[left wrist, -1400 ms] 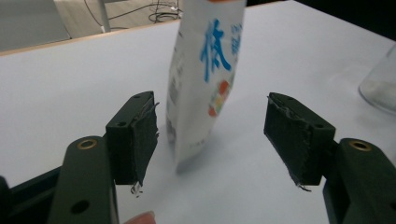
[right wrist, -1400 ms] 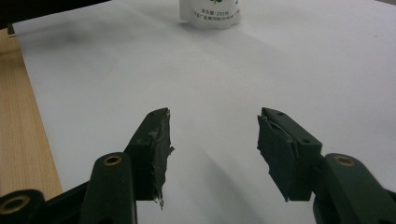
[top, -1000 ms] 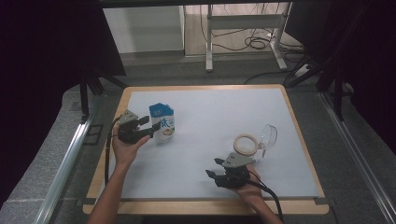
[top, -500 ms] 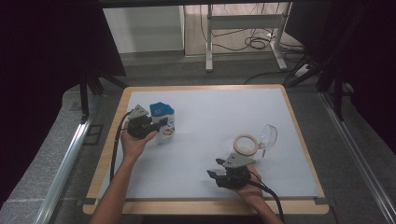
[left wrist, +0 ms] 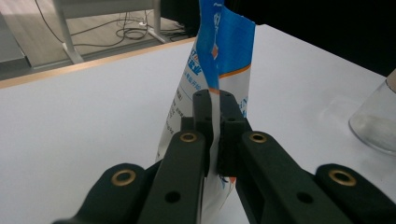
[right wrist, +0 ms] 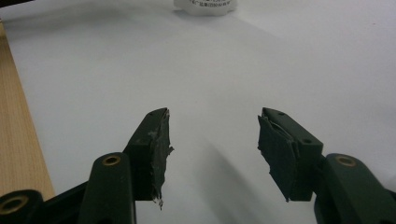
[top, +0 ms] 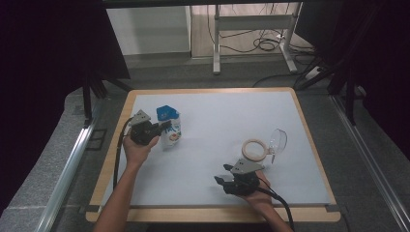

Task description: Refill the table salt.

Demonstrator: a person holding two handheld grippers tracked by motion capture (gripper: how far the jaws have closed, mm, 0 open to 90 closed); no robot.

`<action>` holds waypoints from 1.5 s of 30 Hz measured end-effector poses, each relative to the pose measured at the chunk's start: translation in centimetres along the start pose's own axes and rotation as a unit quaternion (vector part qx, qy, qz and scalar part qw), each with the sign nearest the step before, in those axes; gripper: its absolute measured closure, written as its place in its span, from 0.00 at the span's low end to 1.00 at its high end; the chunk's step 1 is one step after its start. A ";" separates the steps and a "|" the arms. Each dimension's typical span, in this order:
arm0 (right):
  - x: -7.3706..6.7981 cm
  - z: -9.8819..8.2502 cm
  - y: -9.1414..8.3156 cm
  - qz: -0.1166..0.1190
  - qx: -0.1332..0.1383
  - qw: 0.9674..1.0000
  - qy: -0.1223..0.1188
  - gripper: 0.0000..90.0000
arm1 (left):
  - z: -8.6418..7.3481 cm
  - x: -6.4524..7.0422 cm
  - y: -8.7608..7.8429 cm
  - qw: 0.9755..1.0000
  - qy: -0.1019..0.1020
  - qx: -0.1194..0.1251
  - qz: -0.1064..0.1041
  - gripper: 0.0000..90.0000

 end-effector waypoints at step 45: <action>0.5 0.3 0.0 -0.012 0.009 1.000 0.007 0.43 | 2.3 6.3 -2.8 0.994 -0.003 0.022 -0.105 1.00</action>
Point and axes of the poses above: each handheld gripper's, and its own axes: y roughly forward along the jaws, z roughly out of its top, x roughly to its right, the point moved 10 cm from there along y, roughly forward along the jaws, and after that the axes turned 14 degrees about z, right-handed, at the moved point
